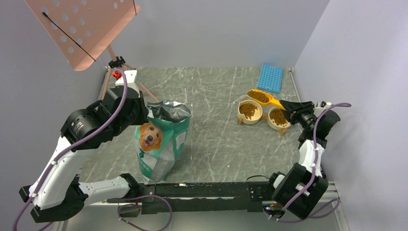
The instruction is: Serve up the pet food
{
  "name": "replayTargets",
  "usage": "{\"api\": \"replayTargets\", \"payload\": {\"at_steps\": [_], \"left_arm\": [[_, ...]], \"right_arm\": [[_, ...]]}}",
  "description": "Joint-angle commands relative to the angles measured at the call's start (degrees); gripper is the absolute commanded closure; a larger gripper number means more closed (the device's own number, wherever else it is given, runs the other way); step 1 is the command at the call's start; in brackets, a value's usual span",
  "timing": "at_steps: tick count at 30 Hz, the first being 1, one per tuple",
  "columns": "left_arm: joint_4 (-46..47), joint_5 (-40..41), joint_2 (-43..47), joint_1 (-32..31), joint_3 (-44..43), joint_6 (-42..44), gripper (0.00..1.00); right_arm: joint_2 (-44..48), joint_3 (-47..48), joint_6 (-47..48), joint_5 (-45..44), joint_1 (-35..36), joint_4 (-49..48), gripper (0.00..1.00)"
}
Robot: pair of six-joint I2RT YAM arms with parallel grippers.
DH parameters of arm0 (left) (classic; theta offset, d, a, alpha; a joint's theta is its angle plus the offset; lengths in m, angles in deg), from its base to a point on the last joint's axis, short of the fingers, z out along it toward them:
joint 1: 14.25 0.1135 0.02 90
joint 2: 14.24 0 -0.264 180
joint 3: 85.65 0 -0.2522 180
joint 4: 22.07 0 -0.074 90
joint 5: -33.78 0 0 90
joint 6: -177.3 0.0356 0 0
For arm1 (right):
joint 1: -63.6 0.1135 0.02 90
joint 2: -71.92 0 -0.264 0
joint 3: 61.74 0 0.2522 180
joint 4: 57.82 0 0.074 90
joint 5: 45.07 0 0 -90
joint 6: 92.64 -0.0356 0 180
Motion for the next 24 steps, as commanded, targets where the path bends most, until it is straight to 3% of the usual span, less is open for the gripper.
{"api": "replayTargets", "payload": {"at_steps": [1,4,11,24], "left_arm": [[1.97,3.14,0.87,-0.11,0.54,2.26,1.00],[2.21,2.78,0.70,-0.29,0.68,2.13,1.00],[2.22,1.13,-0.15,-0.30,0.99,1.31,1.00],[1.51,-0.80,-1.37,-0.30,0.58,-0.52,1.00]], "right_arm": [[-0.97,2.08,14.47,-2.45,-1.54,9.49,1.00],[-1.53,5.90,23.50,-5.75,-1.59,19.61,1.00],[-3.28,8.75,32.57,-9.55,-1.54,27.87,1.00],[-5.35,10.29,36.40,-15.54,0.91,30.74,1.00]]}}
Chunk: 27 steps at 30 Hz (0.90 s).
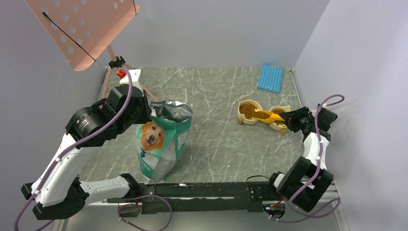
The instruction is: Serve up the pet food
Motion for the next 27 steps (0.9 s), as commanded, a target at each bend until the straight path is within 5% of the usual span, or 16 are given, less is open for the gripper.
{"api": "replayTargets", "payload": {"at_steps": [1,27], "left_arm": [[0.39,-1.00,-0.51,-0.03,0.30,-1.05,1.00],[2.09,-2.38,-1.29,0.14,1.35,-3.31,1.00]], "right_arm": [[-0.43,4.09,2.37,-3.11,1.96,0.20,1.00],[-10.58,27.83,17.19,-41.16,33.10,18.77,1.00]]}}
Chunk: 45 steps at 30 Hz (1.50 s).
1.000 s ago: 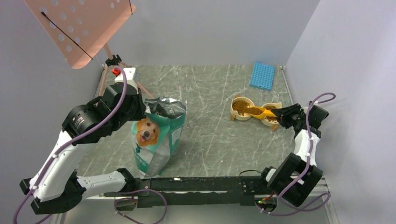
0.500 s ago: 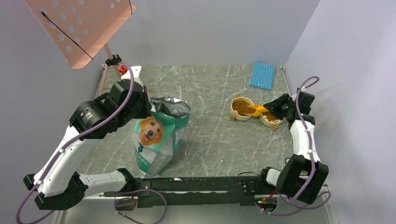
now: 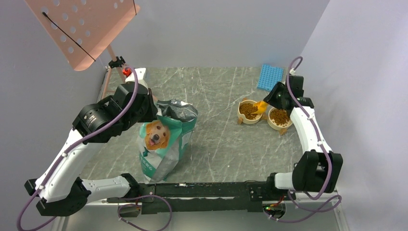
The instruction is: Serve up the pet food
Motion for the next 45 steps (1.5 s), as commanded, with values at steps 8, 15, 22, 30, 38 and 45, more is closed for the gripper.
{"api": "replayTargets", "payload": {"at_steps": [8,15,22,30,38,45], "left_arm": [[-0.32,0.76,-0.62,0.21,-1.00,-0.97,1.00],[-0.20,0.14,-1.49,0.23,-1.26,-0.56,1.00],[0.79,-1.25,-1.24,0.28,-0.14,-1.97,1.00],[1.27,-0.98,-0.51,0.67,-0.03,-2.07,1.00],[1.82,-1.01,2.91,0.85,2.85,-1.93,1.00],[0.84,-1.55,3.89,0.80,3.09,-1.96,1.00]], "right_arm": [[-1.94,14.46,6.45,-10.92,5.69,11.80,1.00],[-4.22,24.25,5.72,-13.38,8.77,18.70,1.00],[-3.22,28.09,3.28,-16.31,10.25,26.33,1.00],[5.50,12.80,-5.95,1.63,8.98,16.71,1.00],[18.81,-17.77,-29.42,24.10,8.96,-17.67,1.00],[17.68,-21.29,-29.01,21.18,8.73,-19.83,1.00]]}}
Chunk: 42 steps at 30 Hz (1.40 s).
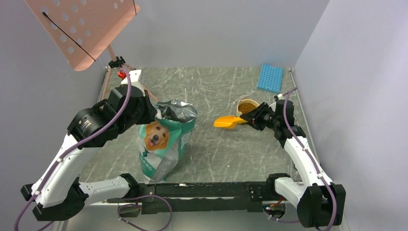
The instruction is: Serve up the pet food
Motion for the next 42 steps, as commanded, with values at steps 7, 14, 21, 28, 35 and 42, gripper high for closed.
{"api": "replayTargets", "payload": {"at_steps": [7,14,21,28,35,42], "left_arm": [[-1.93,0.46,2.42,0.32,1.13,-0.85,1.00],[-1.72,-0.03,3.08,0.35,1.82,-0.73,1.00],[-1.49,-1.12,2.66,0.30,2.24,-0.78,1.00],[-1.65,-1.30,2.95,0.35,2.08,-1.01,1.00],[-0.54,-3.80,4.14,0.41,2.38,0.16,1.00],[0.73,-5.76,6.70,0.36,4.21,-0.20,1.00]], "right_arm": [[-2.78,0.83,2.94,-3.56,-0.79,-1.48,0.97],[-4.41,1.65,10.96,-5.14,-1.97,13.21,0.60],[-4.14,18.35,17.38,-28.60,-1.91,40.55,0.00],[-6.91,31.57,17.23,-39.61,5.64,47.65,0.00],[-14.40,42.30,27.39,-27.69,27.43,33.62,0.00],[-27.20,59.64,28.35,-16.12,41.93,21.53,0.02]]}}
